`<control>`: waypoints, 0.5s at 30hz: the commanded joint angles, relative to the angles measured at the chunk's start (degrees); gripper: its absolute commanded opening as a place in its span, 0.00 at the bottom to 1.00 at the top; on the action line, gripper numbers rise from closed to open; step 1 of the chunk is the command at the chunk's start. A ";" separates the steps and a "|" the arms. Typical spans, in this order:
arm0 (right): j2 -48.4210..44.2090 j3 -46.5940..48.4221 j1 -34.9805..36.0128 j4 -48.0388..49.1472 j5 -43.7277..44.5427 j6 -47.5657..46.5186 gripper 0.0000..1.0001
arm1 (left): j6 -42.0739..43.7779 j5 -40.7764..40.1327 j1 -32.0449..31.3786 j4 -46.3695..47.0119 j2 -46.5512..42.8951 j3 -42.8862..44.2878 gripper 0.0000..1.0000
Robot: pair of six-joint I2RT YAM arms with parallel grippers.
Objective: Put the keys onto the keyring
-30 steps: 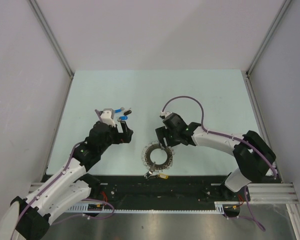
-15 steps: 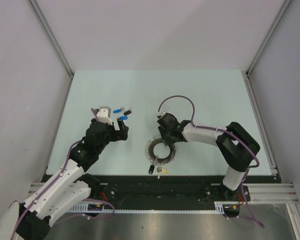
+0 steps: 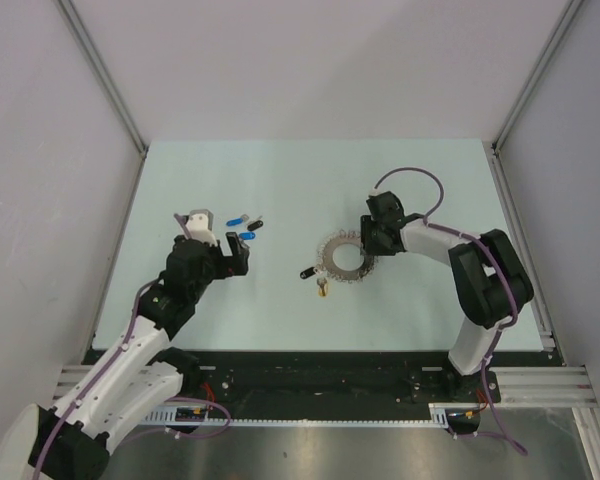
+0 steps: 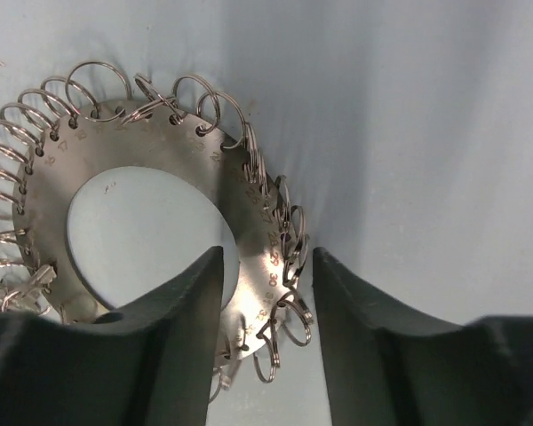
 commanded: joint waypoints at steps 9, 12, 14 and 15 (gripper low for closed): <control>-21.40 -2.45 -13.49 -0.80 4.77 2.34 0.89 | 3.22 -13.79 3.26 0.82 -3.56 4.24 1.00; -30.87 -5.78 -15.69 -0.37 13.46 0.76 1.00 | 3.92 -22.05 3.35 2.56 -7.25 4.07 1.00; -36.16 -8.60 -16.91 0.86 18.48 0.06 1.00 | 5.59 -24.89 3.26 4.32 -10.93 2.67 1.00; -41.06 -11.40 -17.71 2.78 19.19 -0.47 1.00 | 6.03 -25.86 3.26 5.29 -12.17 2.31 1.00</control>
